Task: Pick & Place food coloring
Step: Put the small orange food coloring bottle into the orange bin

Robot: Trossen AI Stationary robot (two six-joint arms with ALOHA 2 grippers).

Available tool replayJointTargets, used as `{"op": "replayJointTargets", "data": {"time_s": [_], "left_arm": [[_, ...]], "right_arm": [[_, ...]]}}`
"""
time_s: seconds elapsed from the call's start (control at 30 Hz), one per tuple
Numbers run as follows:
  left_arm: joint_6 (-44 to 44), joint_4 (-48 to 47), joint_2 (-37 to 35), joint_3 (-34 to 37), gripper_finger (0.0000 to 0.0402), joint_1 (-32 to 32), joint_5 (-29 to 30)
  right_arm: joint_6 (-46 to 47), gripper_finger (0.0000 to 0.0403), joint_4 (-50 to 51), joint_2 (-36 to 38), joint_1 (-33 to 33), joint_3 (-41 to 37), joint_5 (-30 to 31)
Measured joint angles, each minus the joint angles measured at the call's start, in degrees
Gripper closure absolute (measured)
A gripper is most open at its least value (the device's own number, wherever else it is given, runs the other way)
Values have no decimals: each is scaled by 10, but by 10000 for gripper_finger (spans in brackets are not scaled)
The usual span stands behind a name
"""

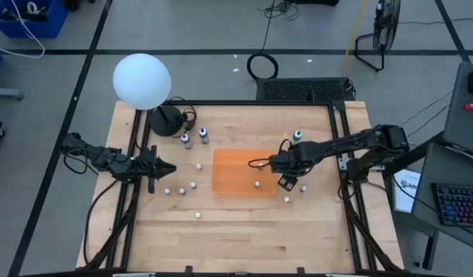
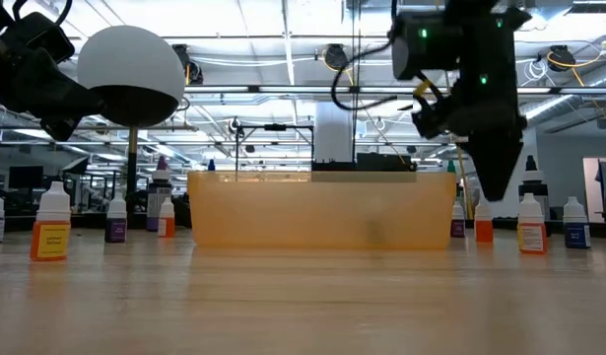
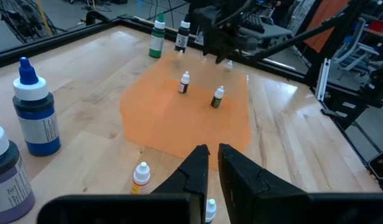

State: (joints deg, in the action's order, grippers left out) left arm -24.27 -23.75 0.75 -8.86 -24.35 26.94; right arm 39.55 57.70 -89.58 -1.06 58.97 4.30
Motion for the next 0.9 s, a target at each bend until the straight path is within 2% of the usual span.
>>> {"op": "replayJointTargets", "data": {"time_s": [0.2,0.37,0.9], "left_arm": [[0,0,0,0,360,0,0],[0,0,0,0,360,0,0],[0,0,0,0,360,0,0]], "right_arm": [[-15,198,-69,0,23,-46,-1],[-27,196,-99,0,36,-51,-16],[-43,202,-124,-6,40,-51,-16]]}}
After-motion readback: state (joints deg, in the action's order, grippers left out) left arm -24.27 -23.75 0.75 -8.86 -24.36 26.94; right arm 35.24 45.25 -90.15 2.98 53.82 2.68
